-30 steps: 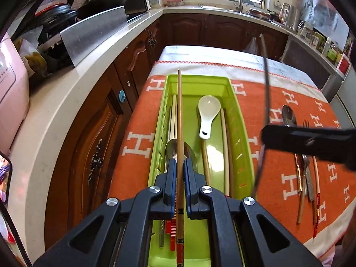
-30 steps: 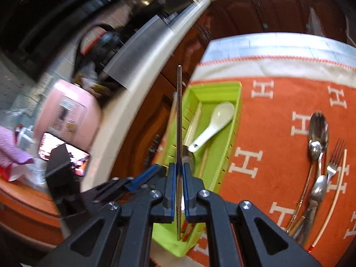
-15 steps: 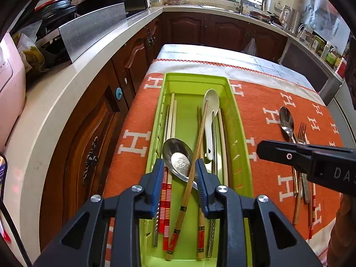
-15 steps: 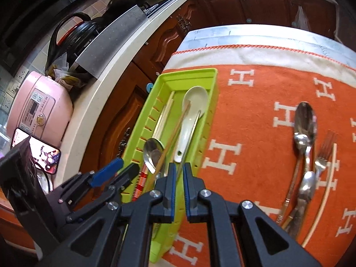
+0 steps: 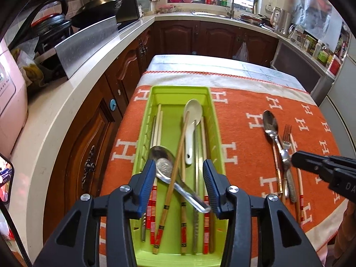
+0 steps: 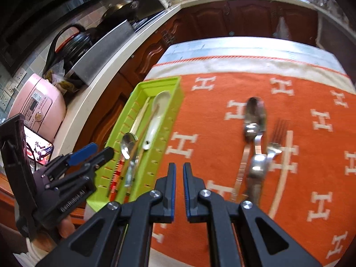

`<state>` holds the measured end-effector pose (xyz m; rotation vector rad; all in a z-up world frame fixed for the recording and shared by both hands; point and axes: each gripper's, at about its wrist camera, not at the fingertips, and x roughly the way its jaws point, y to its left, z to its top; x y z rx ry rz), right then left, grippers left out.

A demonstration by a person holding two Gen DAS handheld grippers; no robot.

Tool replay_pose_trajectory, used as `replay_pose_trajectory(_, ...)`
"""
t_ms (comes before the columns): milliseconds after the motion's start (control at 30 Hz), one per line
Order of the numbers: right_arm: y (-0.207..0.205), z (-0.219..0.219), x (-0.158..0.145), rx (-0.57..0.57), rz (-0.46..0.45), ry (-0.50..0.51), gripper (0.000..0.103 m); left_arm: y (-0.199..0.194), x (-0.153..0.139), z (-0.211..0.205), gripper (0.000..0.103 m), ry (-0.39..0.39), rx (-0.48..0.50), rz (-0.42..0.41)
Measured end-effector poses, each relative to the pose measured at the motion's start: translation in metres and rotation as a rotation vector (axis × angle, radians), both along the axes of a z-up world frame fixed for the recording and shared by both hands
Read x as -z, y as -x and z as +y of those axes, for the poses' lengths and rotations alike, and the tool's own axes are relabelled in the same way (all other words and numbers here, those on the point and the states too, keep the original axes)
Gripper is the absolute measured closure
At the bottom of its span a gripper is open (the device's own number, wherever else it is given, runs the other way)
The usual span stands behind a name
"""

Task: Organize utensils
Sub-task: 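Withdraw both grippers toward the remaining utensils, then grasp a small metal spoon with the left gripper while the right grasps a wooden chopstick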

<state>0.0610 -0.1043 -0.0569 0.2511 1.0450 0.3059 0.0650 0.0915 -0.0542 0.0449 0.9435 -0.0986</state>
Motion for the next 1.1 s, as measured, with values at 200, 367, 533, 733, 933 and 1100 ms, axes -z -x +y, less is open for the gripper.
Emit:
replay_pose_trajectory(200, 0.015, -0.039, -0.017, 0.071, -0.054, 0.036, 0.096, 0.002, -0.013, -0.022, 0.058, 0.041, 0.050, -0.003)
replay_pose_trajectory(367, 0.020, -0.066, -0.027, 0.131, -0.085, 0.059, 0.096, -0.001, -0.018, -0.052, 0.057, 0.047, 0.111, -0.002)
replay_pose_trajectory(533, 0.021, -0.091, -0.021, 0.183, -0.077, 0.062, 0.096, -0.010, -0.011, -0.085, 0.057, 0.066, 0.170, 0.033)
replay_pose_trajectory(733, 0.022, -0.110, -0.002, 0.204, -0.038, 0.055, 0.096, -0.023, 0.015, -0.120, 0.058, 0.073, 0.225, 0.113)
replay_pose_trajectory(933, 0.019, -0.118, 0.019, 0.202, -0.005, 0.044, 0.096, -0.043, 0.044, -0.138, 0.058, 0.076, 0.223, 0.188)
replay_pose_trajectory(1100, 0.014, -0.117, 0.036, 0.184, 0.022, 0.028, 0.096, -0.064, 0.057, -0.150, 0.059, 0.093, 0.214, 0.212)
